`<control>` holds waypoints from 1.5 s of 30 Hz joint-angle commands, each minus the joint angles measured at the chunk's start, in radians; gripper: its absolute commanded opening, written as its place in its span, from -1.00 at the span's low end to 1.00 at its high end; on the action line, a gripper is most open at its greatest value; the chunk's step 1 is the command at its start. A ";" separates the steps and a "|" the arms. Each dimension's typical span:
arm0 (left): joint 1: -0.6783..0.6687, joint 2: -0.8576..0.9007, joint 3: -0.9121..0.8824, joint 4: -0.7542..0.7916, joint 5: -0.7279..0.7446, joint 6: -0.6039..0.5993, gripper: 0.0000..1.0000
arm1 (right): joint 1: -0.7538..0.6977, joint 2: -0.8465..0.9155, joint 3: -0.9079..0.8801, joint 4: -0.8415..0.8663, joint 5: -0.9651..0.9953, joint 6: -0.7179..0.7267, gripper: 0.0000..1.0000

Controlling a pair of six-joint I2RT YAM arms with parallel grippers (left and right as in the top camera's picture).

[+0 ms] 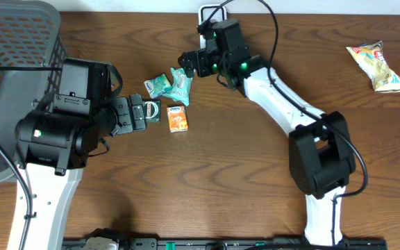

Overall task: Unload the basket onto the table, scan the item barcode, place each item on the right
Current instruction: 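Move the right gripper over the green wipes pack, then close the right gripper on the green wipes pack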

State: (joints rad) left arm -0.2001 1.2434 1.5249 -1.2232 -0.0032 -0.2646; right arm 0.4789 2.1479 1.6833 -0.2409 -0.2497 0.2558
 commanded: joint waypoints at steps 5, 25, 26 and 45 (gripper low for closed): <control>-0.002 -0.002 0.011 0.000 -0.009 0.002 0.95 | 0.031 0.087 0.003 0.013 0.011 0.040 0.96; -0.002 -0.002 0.011 0.000 -0.009 0.002 0.96 | 0.058 0.189 0.003 -0.072 0.291 0.154 0.16; -0.002 -0.002 0.011 0.000 -0.009 0.002 0.96 | 0.056 0.174 0.003 -0.099 0.305 0.154 0.16; -0.002 -0.002 0.011 0.000 -0.009 0.002 0.95 | 0.037 -0.057 0.003 -0.444 0.416 0.076 0.17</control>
State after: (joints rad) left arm -0.2001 1.2434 1.5249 -1.2232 -0.0032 -0.2646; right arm 0.5213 2.1418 1.6913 -0.6724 0.1280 0.3809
